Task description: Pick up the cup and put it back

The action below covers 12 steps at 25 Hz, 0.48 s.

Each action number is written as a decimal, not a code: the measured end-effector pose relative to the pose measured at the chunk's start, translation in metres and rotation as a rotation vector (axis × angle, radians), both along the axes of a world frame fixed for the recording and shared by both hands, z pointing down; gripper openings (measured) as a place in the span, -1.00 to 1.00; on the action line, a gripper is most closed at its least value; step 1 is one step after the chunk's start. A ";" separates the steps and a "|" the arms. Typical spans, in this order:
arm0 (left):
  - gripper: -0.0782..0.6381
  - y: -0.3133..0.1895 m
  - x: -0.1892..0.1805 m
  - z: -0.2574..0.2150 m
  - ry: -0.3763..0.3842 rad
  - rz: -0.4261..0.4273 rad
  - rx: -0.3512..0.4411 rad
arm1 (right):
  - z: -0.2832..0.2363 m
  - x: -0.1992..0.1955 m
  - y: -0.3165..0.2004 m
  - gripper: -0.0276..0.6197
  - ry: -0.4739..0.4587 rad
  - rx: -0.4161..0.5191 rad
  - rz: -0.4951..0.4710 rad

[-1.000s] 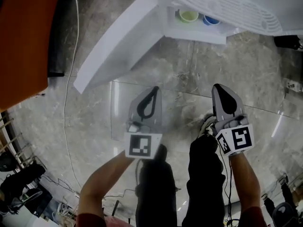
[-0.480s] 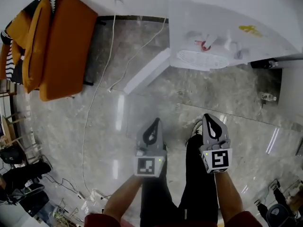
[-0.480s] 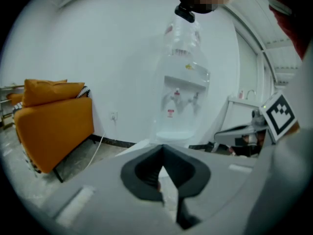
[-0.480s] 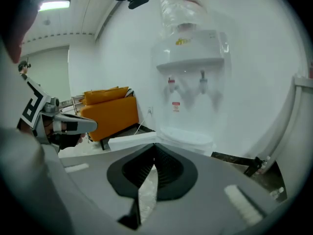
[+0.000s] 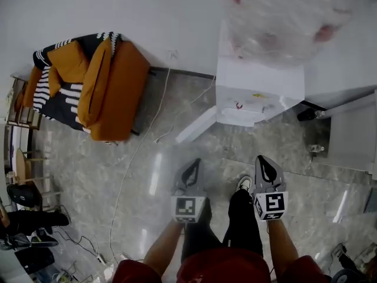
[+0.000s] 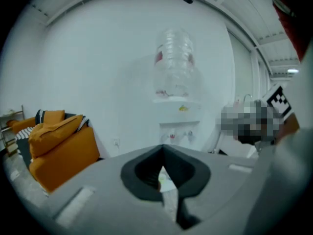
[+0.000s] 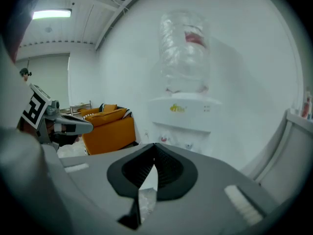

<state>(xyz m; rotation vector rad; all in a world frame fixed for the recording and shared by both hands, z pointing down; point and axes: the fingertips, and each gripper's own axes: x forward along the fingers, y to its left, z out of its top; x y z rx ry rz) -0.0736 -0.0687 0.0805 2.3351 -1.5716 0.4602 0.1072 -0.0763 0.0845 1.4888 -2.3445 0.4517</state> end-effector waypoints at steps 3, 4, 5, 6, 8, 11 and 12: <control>-0.78 -0.008 0.013 -0.054 0.000 0.040 -0.002 | -0.056 0.016 -0.005 -0.91 0.035 0.048 0.005; -0.78 -0.009 0.018 -0.069 0.006 0.048 -0.015 | -0.074 0.021 -0.006 -0.91 0.036 0.052 0.017; -0.78 -0.011 0.022 -0.084 0.012 0.051 -0.021 | -0.093 0.025 -0.008 -0.91 0.030 0.057 0.031; -0.78 -0.014 0.025 -0.099 0.016 0.053 -0.018 | -0.112 0.028 -0.010 -0.91 0.017 0.065 0.047; -0.78 -0.018 0.031 -0.129 0.018 0.065 0.004 | -0.148 0.033 -0.013 -0.91 -0.011 0.082 0.078; -0.78 -0.018 0.035 -0.174 0.033 0.071 0.034 | -0.198 0.035 -0.010 -0.91 -0.020 0.104 0.102; -0.78 -0.020 0.035 -0.189 0.038 0.067 0.047 | -0.214 0.035 -0.011 -0.91 -0.019 0.116 0.103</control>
